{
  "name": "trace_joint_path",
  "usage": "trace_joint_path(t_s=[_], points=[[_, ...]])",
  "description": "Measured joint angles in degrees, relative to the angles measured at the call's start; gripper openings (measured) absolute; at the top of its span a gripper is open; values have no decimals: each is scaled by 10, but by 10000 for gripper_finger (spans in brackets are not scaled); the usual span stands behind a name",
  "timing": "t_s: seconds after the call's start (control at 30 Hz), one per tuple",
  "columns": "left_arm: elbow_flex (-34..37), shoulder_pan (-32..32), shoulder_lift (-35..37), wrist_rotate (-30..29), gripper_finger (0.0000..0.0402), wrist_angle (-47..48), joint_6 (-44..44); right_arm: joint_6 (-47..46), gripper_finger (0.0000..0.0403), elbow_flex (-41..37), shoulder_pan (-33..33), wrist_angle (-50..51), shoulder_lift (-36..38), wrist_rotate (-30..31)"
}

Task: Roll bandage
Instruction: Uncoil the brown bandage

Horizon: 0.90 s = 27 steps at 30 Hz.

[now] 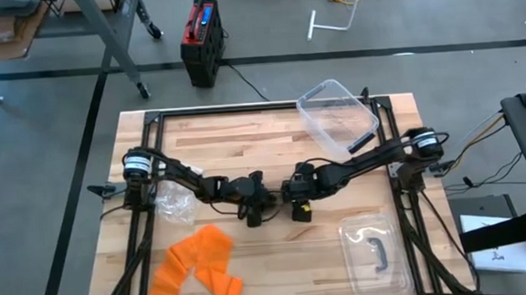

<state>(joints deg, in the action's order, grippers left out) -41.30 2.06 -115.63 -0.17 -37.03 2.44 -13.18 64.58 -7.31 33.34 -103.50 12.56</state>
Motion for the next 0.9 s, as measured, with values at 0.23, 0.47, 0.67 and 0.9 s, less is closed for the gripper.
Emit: trace_joint_path(t_s=[0.23, 0.47, 0.67, 0.9], points=[[2, -1, 0, -2, 103, -11, -4, -26, 183, -58, 1, -119, 36, 6], [2, -1, 0, -2, 95, -10, -4, -27, 183, -67, 1, -193, 37, 27], [1, -2, 0, 1, 101, -11, -6, -11, 183, -55, 4, -248, 38, 30], [1, -2, 0, 5, 103, -11, -6, 6, 183, -54, 21, -310, 8, 14]])
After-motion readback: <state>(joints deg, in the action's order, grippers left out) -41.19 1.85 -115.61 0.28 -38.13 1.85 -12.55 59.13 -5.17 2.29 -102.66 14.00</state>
